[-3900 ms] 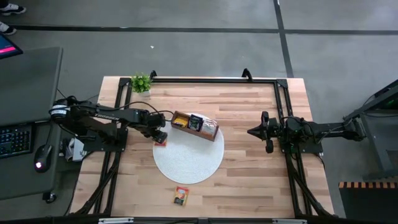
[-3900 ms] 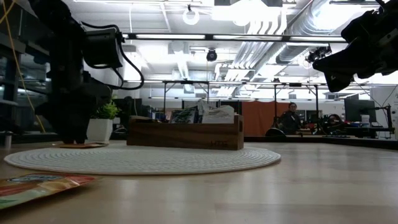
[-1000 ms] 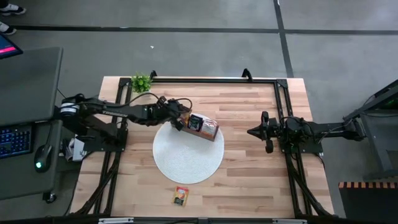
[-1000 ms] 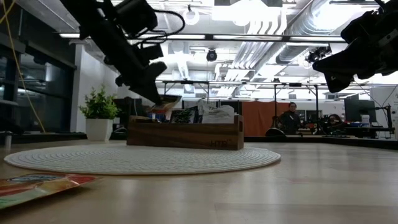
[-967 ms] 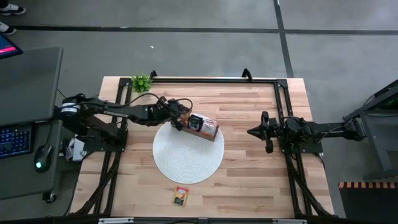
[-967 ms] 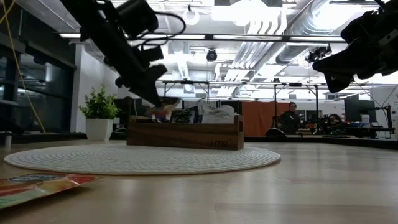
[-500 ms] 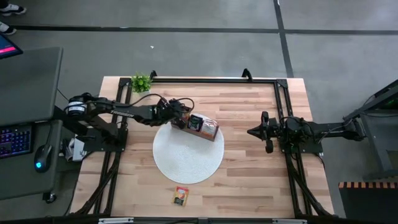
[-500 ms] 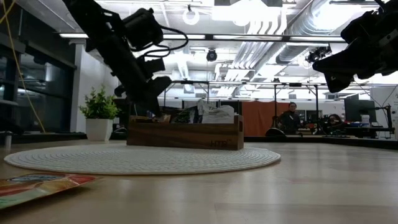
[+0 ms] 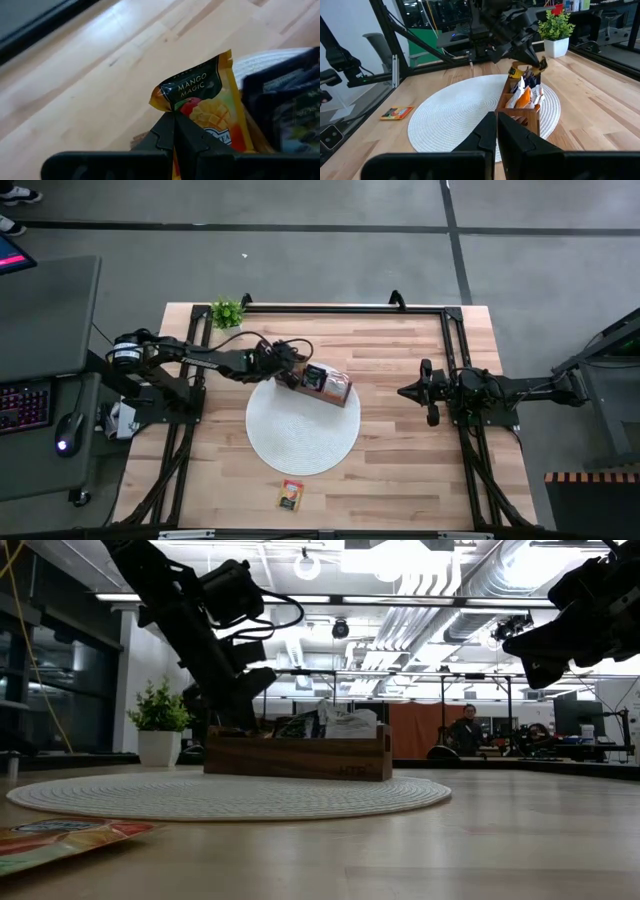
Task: Pick & Place Tea
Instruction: Put the orange tea bag into the left section of the wooden organizer
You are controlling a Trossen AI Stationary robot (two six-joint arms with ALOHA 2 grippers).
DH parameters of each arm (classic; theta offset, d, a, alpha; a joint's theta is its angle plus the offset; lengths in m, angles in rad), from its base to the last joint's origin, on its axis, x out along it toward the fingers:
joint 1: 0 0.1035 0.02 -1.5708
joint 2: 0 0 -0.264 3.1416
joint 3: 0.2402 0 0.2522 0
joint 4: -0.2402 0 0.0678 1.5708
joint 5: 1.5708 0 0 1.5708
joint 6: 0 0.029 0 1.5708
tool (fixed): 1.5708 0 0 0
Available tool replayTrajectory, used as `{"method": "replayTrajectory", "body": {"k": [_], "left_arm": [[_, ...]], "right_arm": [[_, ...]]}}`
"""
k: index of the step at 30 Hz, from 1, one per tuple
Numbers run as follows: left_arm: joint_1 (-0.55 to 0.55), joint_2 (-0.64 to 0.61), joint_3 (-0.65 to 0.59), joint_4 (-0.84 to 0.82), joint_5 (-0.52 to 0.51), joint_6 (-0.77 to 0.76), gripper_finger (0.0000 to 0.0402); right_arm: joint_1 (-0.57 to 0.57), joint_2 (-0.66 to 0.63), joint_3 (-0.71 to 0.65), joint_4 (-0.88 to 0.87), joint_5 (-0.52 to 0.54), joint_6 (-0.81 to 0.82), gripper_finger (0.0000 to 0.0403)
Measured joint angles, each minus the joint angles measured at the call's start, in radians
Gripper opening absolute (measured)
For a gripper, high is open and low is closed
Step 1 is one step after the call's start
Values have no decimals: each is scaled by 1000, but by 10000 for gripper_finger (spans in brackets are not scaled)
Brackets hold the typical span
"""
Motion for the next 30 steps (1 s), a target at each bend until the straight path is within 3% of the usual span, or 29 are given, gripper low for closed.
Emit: {"method": "replayTrajectory", "body": {"k": [6, 21, 30], "left_arm": [[0, 0, 0, -19, 70, -11, 1], [-1, 0, 0, -42, 59, -22, 4], [-1, 0, 0, -46, 51, -21, 83]], "right_arm": [[0, 0, 0, 0, 0, 0, 12], [0, 0, 0, 0, 0, 0, 12], [0, 0, 0, 0, 0, 0, 12]]}}
